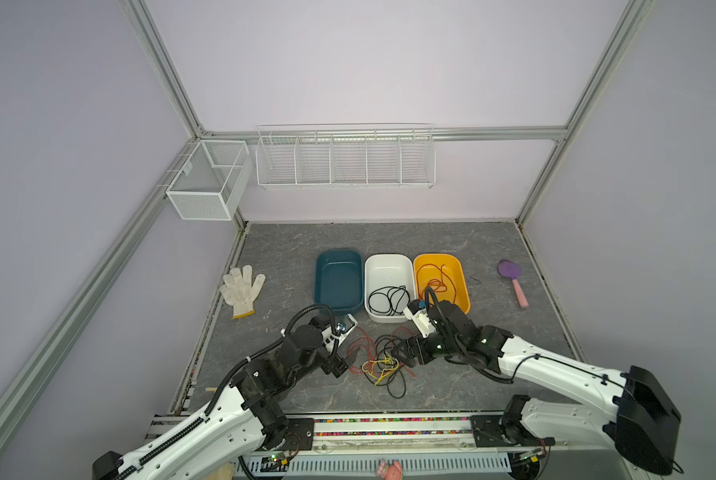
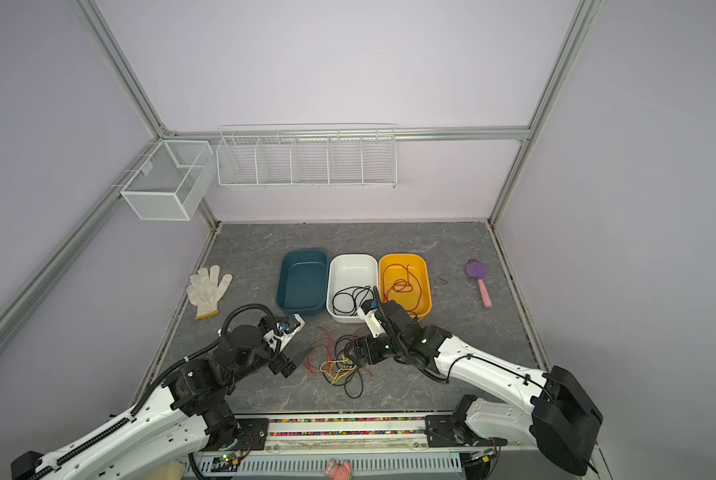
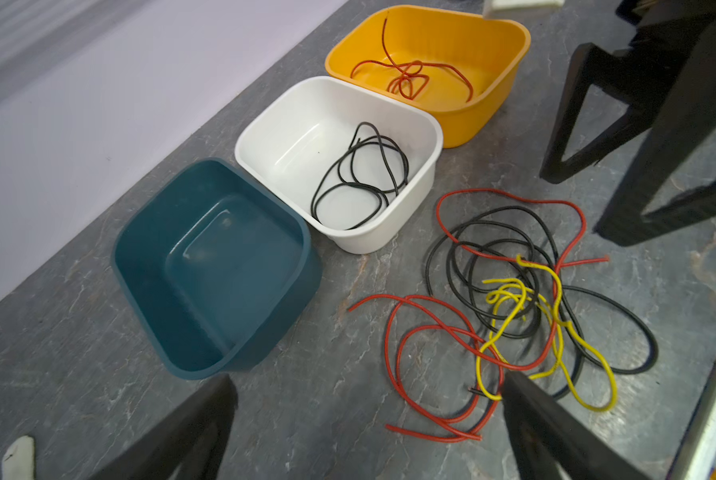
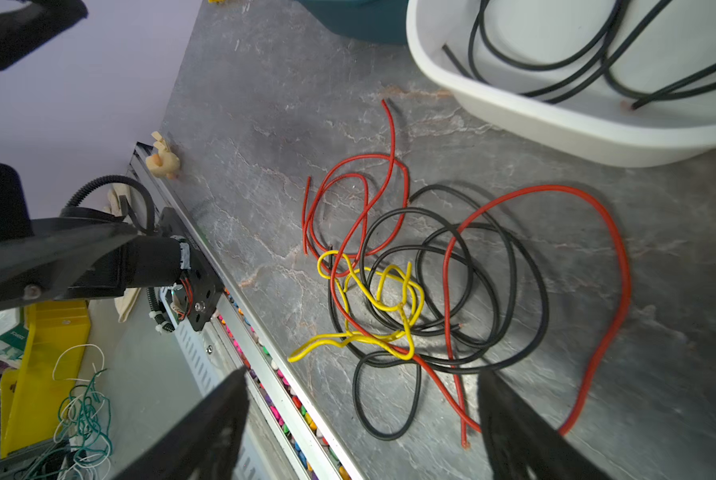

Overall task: Untangle the cables
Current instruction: 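Lower the right gripper onto a yellow wire and close on it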

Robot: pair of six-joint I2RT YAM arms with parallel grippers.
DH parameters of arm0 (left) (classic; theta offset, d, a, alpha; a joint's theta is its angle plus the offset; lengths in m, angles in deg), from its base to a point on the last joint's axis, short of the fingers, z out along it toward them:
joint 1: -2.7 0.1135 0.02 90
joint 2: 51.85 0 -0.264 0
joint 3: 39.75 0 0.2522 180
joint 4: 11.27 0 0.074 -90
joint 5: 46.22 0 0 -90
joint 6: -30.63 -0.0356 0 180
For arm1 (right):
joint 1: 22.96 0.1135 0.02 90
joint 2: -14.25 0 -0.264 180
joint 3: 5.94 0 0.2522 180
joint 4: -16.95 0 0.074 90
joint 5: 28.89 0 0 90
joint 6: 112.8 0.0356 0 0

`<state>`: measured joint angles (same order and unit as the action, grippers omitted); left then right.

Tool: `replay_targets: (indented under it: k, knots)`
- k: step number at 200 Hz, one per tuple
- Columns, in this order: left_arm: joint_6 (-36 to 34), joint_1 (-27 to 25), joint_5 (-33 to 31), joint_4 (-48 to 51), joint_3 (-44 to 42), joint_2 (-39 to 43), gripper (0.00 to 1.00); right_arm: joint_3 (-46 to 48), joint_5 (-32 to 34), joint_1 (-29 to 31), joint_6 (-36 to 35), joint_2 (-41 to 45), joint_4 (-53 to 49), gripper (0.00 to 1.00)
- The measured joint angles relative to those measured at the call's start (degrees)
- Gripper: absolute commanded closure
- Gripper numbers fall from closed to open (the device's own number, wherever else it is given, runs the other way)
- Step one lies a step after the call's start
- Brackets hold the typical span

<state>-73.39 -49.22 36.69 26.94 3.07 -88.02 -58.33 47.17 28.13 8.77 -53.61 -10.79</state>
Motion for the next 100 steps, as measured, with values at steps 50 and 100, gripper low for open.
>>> replay_targets:
  k: [50,100]
  knots:
    - [-1.03,-0.13,0.52,1.16,-0.59,3.5,0.0,-0.22,5.92,8.17,3.21,-5.38,1.31,0.42]
    - [-1.03,-0.13,0.52,1.16,-0.59,7.06,0.0,-2.69,13.77,12.44,6.32,-12.7,1.38,0.54]
